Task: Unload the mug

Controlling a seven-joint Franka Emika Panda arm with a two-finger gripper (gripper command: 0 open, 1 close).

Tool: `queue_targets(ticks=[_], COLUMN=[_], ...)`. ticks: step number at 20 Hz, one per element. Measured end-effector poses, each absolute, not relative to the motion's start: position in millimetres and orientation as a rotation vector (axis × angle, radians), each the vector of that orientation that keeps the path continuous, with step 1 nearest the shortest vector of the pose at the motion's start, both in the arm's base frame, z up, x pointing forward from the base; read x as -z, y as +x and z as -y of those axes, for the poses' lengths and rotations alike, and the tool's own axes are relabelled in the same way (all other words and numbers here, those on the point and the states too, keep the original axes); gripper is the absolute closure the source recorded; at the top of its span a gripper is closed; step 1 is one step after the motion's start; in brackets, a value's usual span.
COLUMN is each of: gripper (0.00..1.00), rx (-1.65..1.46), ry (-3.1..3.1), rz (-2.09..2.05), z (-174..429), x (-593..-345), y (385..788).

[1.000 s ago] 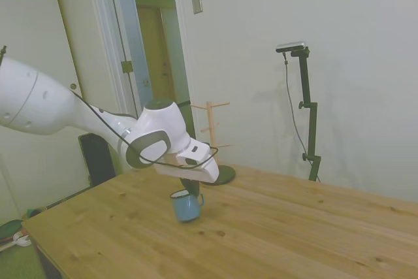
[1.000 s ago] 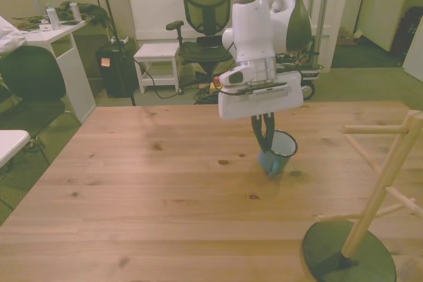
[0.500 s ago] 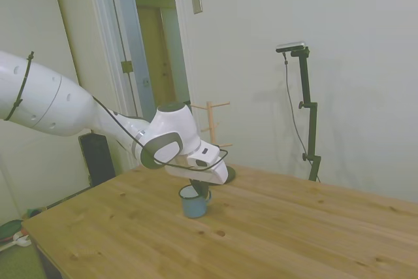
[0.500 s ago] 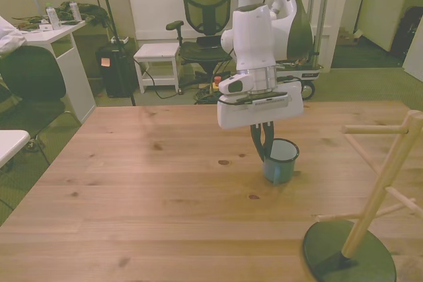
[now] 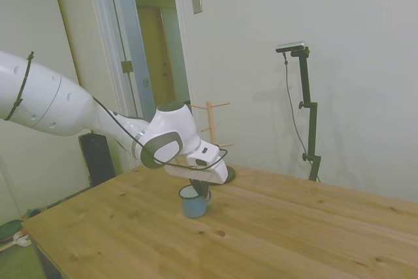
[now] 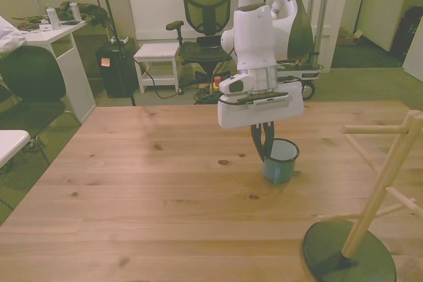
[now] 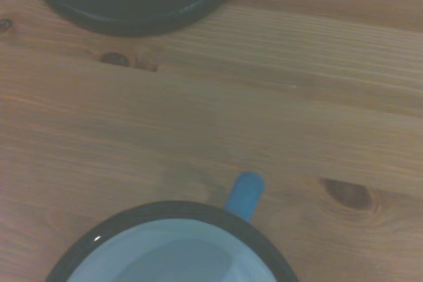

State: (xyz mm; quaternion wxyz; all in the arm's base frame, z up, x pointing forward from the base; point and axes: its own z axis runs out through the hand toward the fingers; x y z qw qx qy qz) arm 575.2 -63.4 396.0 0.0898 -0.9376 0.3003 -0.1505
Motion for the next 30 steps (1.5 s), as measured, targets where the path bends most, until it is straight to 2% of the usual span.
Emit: queue_targets(ticks=[11, 20, 26, 30], gripper=[0.00, 0.00, 0.00, 0.00], rx=[0.447, 0.513, 0.546, 0.652], ry=[-2.790, -2.770, -2.735, -2.652], rz=[-0.891, -0.884, -0.844, -0.754], z=[63, 62, 56, 56], x=[-395, -408, -427, -450], y=[576, 579, 569, 550])
